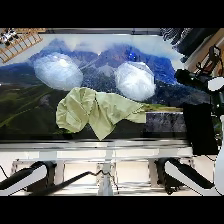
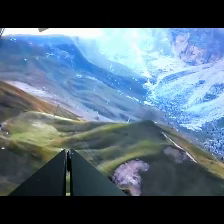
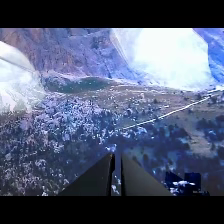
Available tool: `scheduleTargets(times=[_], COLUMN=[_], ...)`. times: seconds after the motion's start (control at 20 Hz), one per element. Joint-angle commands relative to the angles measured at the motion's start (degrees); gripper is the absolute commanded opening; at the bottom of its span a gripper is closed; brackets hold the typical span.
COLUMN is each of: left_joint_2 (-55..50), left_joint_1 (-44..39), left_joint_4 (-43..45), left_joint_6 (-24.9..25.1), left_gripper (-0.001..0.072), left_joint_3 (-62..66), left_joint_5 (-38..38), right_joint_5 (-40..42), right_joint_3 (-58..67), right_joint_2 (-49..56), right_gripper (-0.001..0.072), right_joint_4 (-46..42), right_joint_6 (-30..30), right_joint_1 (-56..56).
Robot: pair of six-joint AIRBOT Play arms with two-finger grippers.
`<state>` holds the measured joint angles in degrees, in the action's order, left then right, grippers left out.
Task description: Fold the clothes and pants, and hang the long-sleeved shirts on hangers.
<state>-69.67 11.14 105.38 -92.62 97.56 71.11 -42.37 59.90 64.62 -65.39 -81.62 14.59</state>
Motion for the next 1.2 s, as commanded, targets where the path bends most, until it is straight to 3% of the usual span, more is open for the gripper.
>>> scheduleTargets(times=[0.0,0.35,0.5,0.65,1.05,1.1,1.15], left_joint_2=[0.0,0.0,0.0,0.0,-1.2,-1.6,-2.1], left_joint_1=[0.1,0.1,0.1,0.1,0.0,0.0,0.0], left_joint_4=[0.0,0.0,0.0,0.0,-3.7,-5.1,-7.4], left_joint_6=[0.0,0.0,0.0,0.0,-0.5,-0.4,-0.5], left_gripper=[0.0008,0.0008,0.0008,0.0008,0.0031,0.0267,0.0714], left_joint_3=[0.1,0.1,0.1,0.1,0.0,0.0,0.0], left_joint_5=[0.0,0.0,0.0,0.0,-2.5,-1.7,-0.7], right_joint_5=[0.0,0.3,2.0,-7.4,-28.3,-30.2,-32.4], right_joint_3=[0.0,0.0,0.0,0.0,-0.1,-0.2,-0.6], right_joint_2=[0.0,0.0,0.0,0.0,0.1,0.1,0.1], right_gripper=[0.0093,0.0093,0.0093,0.0092,0.009,0.0096,0.0172], right_joint_4=[0.0,0.3,4.3,7.0,0.9,1.1,2.4], right_joint_6=[0.0,0.0,0.0,0.0,0.3,0.3,1.6], right_joint_1=[0.0,0.0,0.0,-0.1,0.0,-0.1,-0.1])
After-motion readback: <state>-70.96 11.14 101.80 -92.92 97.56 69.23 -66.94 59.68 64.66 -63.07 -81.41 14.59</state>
